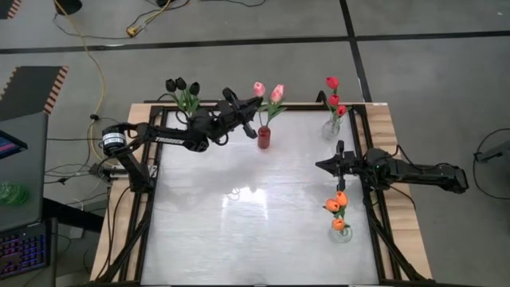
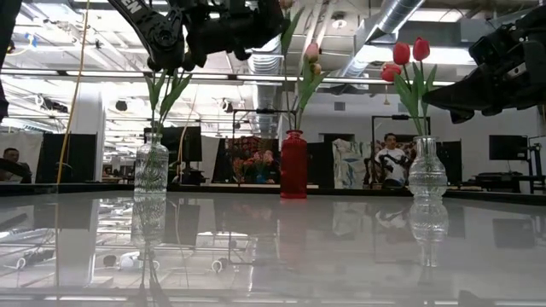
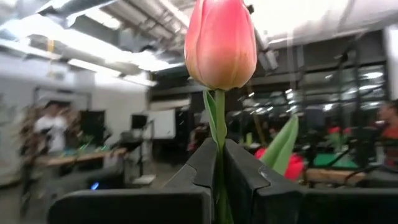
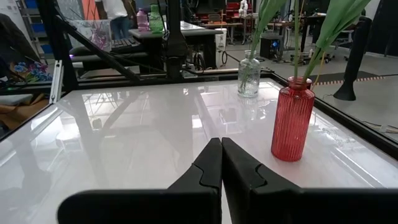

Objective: Sort flowers into vase by color
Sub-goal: Put the pink flower into the red transparent vase

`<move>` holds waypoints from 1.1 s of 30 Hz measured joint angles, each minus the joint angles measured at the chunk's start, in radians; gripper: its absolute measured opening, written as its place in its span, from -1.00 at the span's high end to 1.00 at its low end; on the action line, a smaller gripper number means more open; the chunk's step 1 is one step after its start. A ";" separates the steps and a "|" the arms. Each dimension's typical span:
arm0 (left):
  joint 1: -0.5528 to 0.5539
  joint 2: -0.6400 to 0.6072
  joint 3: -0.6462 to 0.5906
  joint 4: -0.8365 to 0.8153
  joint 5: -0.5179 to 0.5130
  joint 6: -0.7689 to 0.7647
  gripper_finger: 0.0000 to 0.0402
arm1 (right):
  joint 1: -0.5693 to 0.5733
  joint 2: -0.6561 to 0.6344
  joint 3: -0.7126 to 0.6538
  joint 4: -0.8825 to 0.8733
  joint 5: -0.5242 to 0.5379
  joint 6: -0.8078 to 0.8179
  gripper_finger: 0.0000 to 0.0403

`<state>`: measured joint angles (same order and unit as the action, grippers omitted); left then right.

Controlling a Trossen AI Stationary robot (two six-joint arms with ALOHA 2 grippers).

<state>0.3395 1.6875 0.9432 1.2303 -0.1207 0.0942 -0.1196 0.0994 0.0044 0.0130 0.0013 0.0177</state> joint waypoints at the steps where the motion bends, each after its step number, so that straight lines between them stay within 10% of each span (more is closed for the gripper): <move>1: -0.002 0.000 0.000 -0.016 -0.024 -0.003 0.95 | 0.000 0.000 0.000 0.000 0.000 0.000 0.83; 16: -0.009 0.000 0.000 -0.316 -0.051 -0.054 0.35 | 0.000 0.000 0.000 0.000 0.000 0.000 0.83; 33: -0.009 -0.166 0.000 -0.604 -0.016 -0.047 0.31 | 0.000 0.000 0.000 0.000 0.000 0.000 0.83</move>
<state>0.3309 1.5212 0.9432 0.6264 -0.1368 0.0476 -0.1196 0.0994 0.0044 0.0132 0.0013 0.0181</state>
